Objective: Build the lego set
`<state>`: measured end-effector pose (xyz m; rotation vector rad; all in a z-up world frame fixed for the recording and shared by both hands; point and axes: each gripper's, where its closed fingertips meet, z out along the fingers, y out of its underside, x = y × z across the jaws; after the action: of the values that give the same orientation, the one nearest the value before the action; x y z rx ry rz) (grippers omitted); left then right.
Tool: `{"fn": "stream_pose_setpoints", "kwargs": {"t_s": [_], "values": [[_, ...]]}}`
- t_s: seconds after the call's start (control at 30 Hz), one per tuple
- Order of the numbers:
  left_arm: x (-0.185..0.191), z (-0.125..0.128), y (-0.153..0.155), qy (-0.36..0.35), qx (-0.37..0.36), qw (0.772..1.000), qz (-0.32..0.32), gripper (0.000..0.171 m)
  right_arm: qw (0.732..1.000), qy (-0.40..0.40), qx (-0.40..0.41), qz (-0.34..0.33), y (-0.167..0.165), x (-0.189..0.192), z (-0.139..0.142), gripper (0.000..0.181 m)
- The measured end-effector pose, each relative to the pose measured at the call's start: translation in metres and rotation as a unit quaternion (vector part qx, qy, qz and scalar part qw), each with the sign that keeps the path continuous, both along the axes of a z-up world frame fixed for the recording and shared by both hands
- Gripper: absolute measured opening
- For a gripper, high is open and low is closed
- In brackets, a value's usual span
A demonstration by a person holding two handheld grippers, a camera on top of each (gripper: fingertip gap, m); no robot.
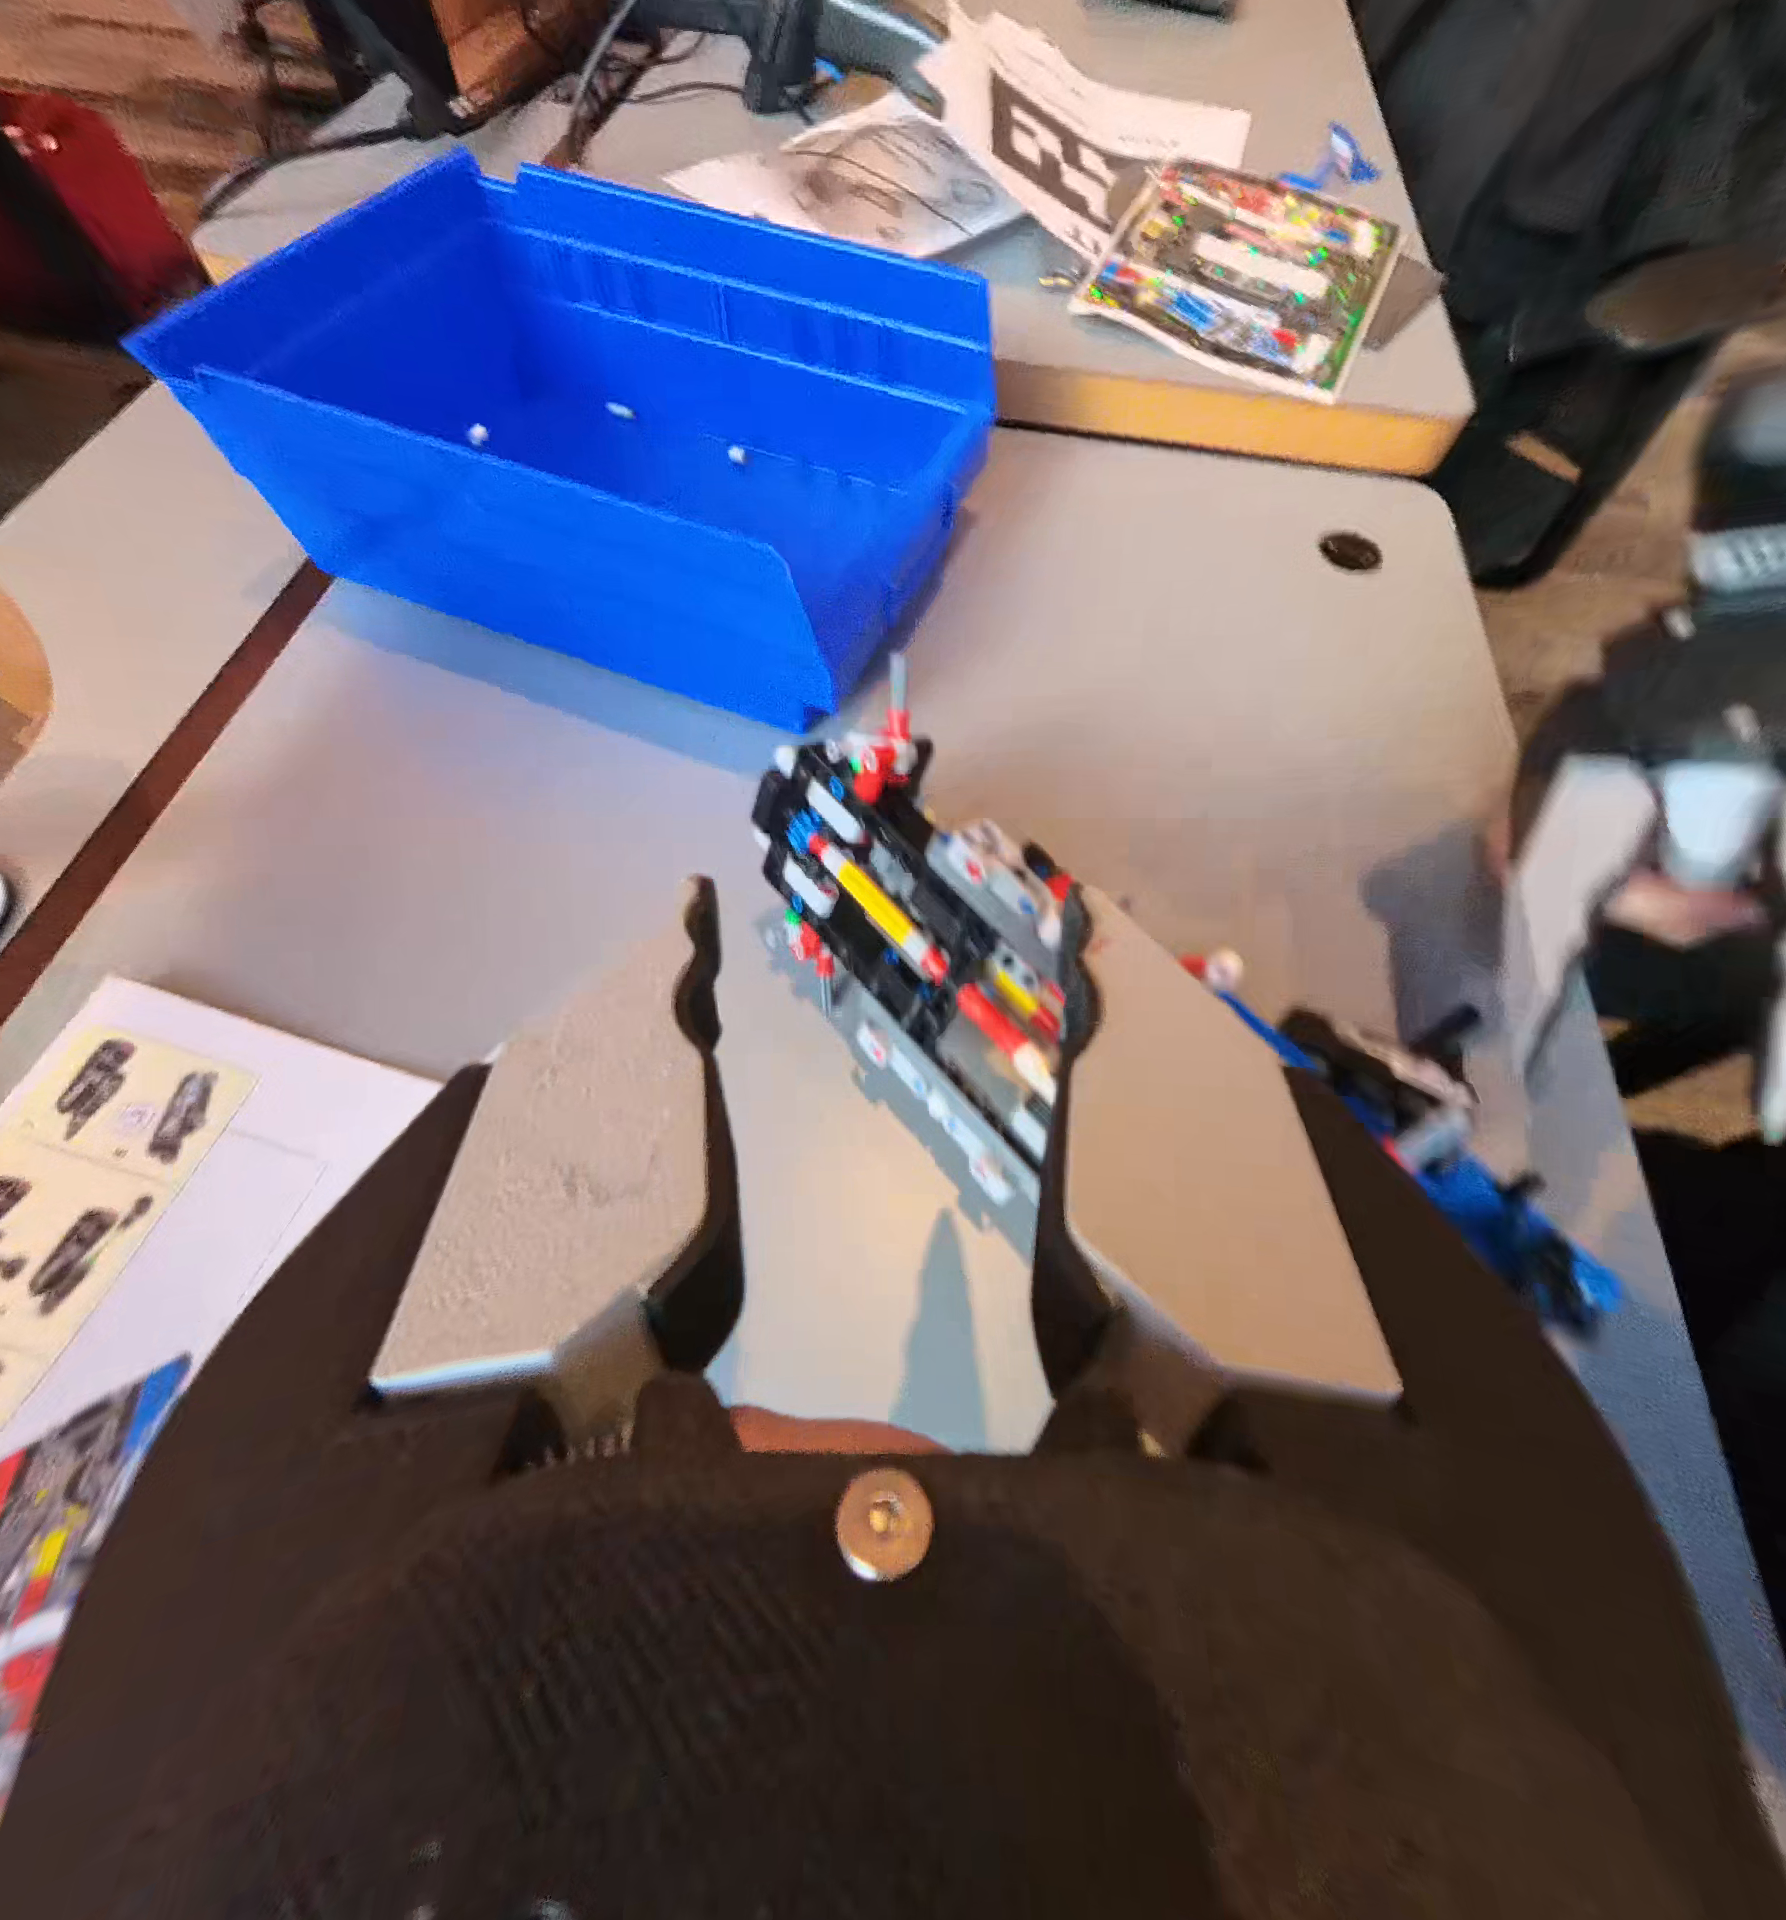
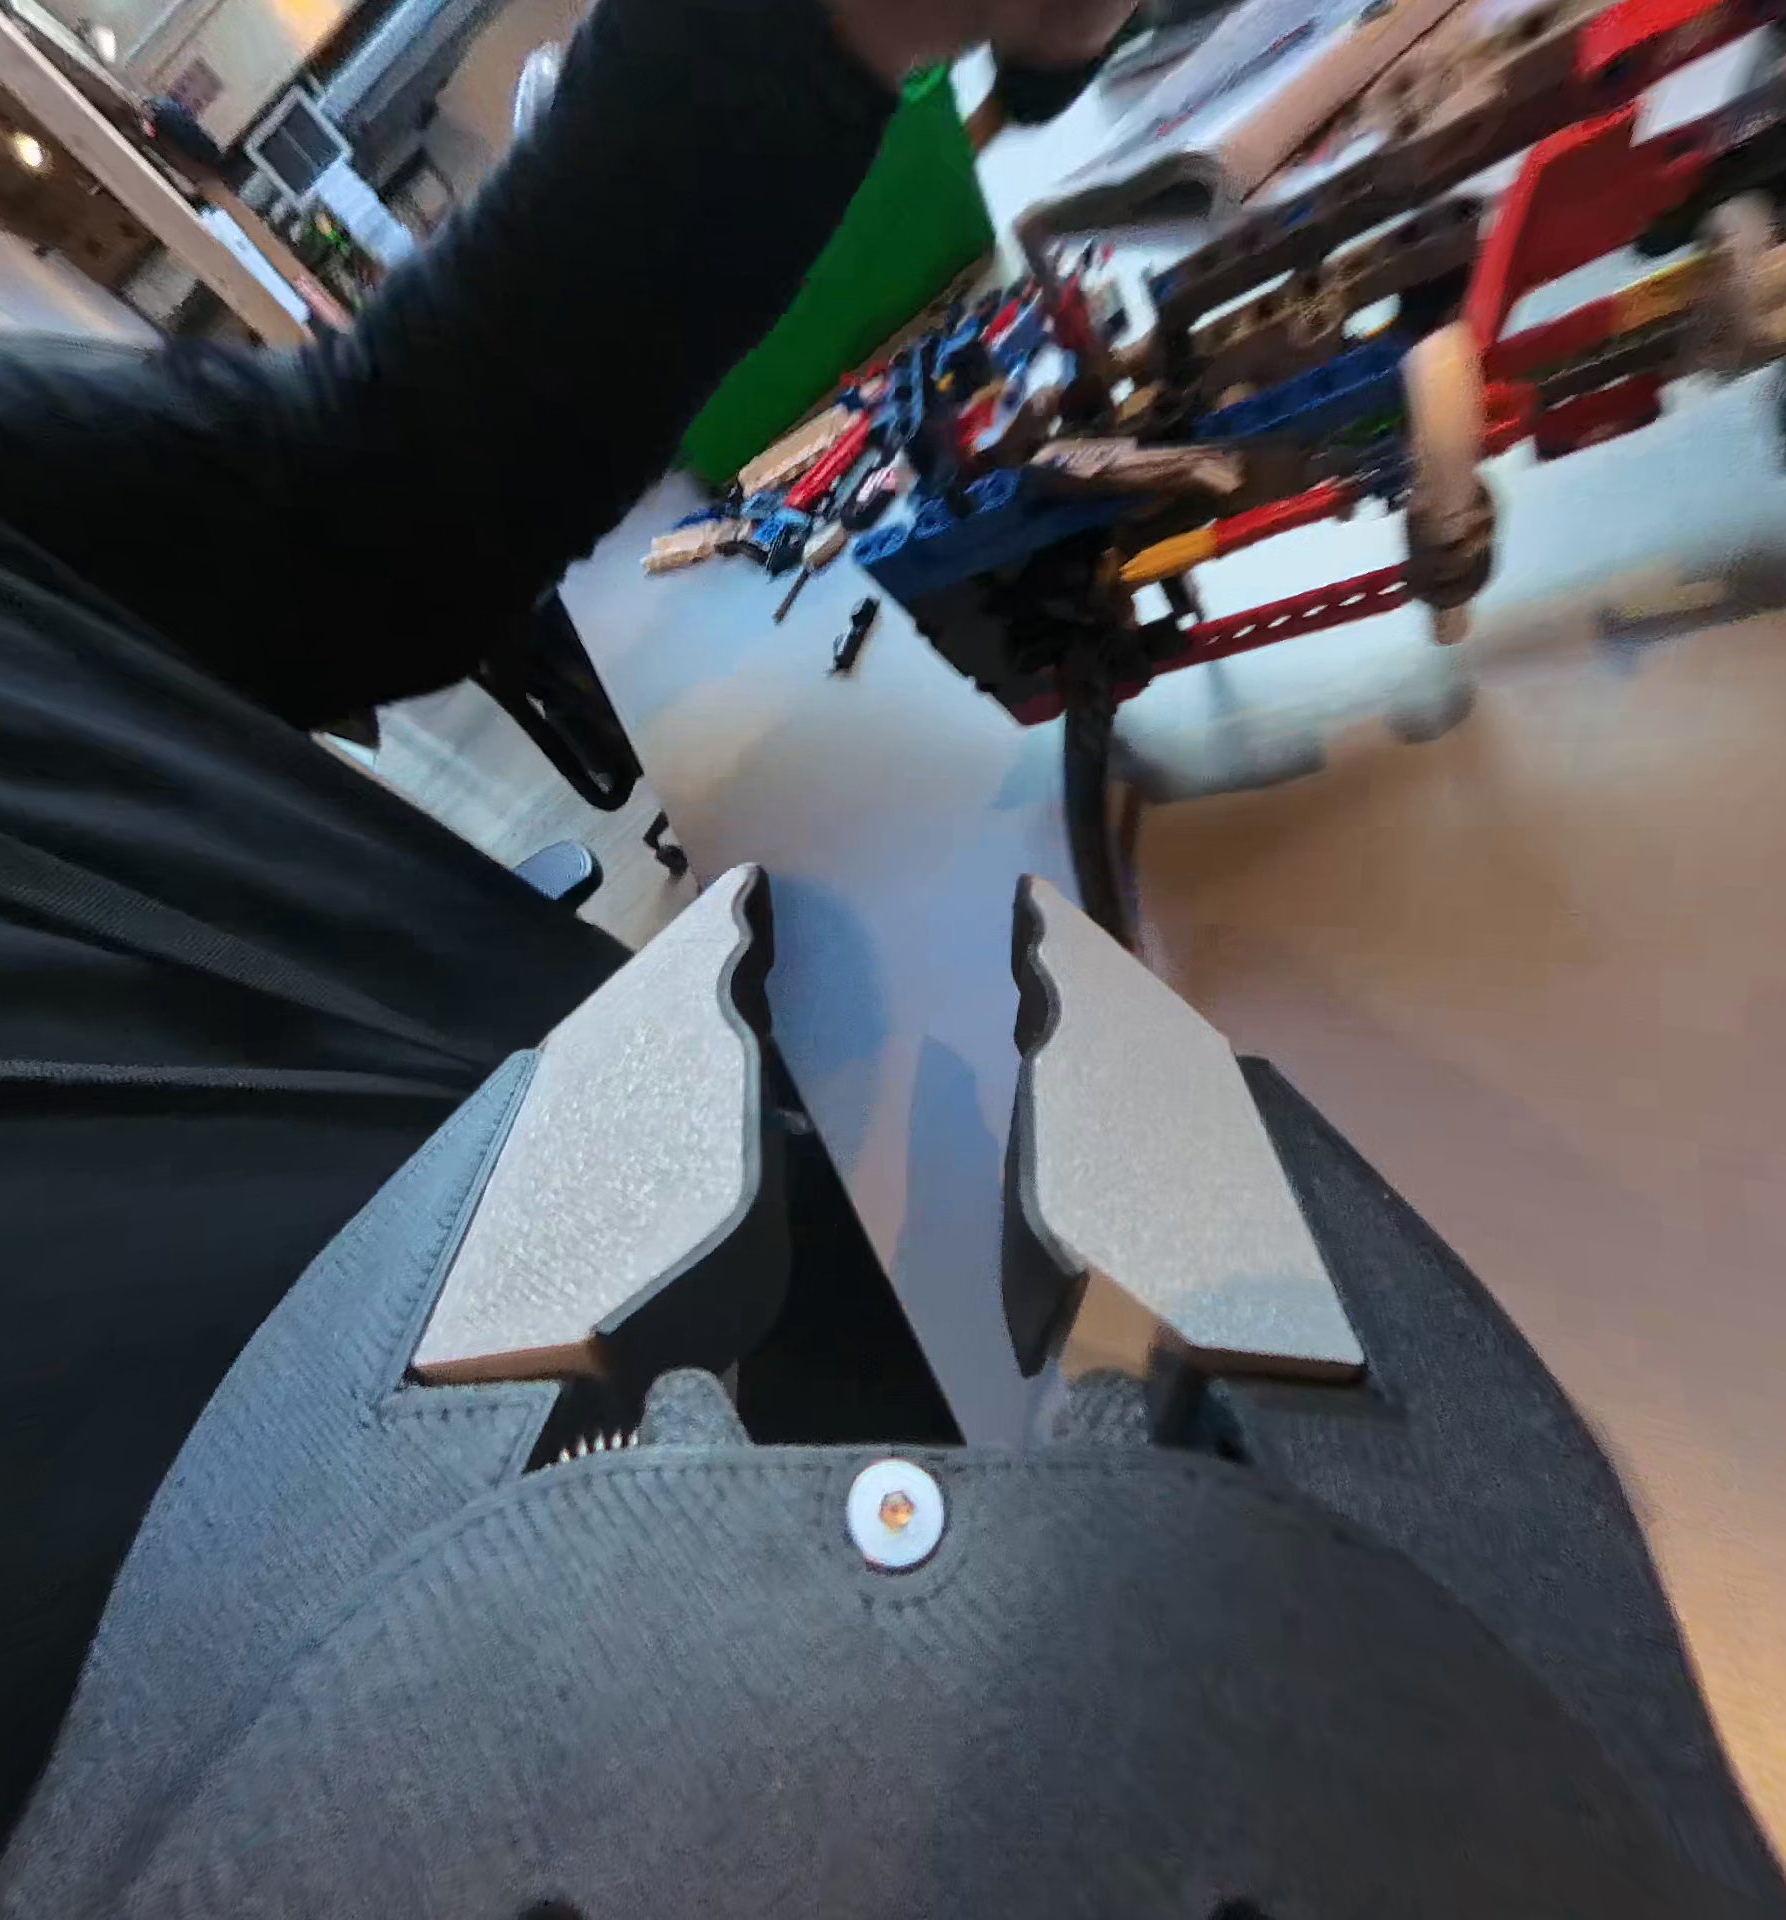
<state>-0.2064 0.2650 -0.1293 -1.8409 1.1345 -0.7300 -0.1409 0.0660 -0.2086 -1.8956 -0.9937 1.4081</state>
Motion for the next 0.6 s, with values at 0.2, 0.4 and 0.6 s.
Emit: {"fn": "stream_pose_setpoints", "kwargs": {"t_s": [0.2, 0.4, 0.6], "values": [[0.05, -0.004, 0.026, 0.068, 0.022, 0.995, -0.072, 0.071, 0.997, -0.056, 0.049, 0.027, -0.019, -0.013, -0.021, 0.041], [0.067, -0.023, 0.027, 0.072, 0.013, 0.98, -0.187, 0.07, 0.99, -0.088, 0.083, 0.076, -0.021, -0.022, -0.031, 0.025], [0.095, -0.028, 0.07, -0.004, -0.088, 0.974, -0.208, 0.059, 0.994, -0.012, 0.043, 0.104, -0.023, -0.049, -0.009, 0.025]]}}
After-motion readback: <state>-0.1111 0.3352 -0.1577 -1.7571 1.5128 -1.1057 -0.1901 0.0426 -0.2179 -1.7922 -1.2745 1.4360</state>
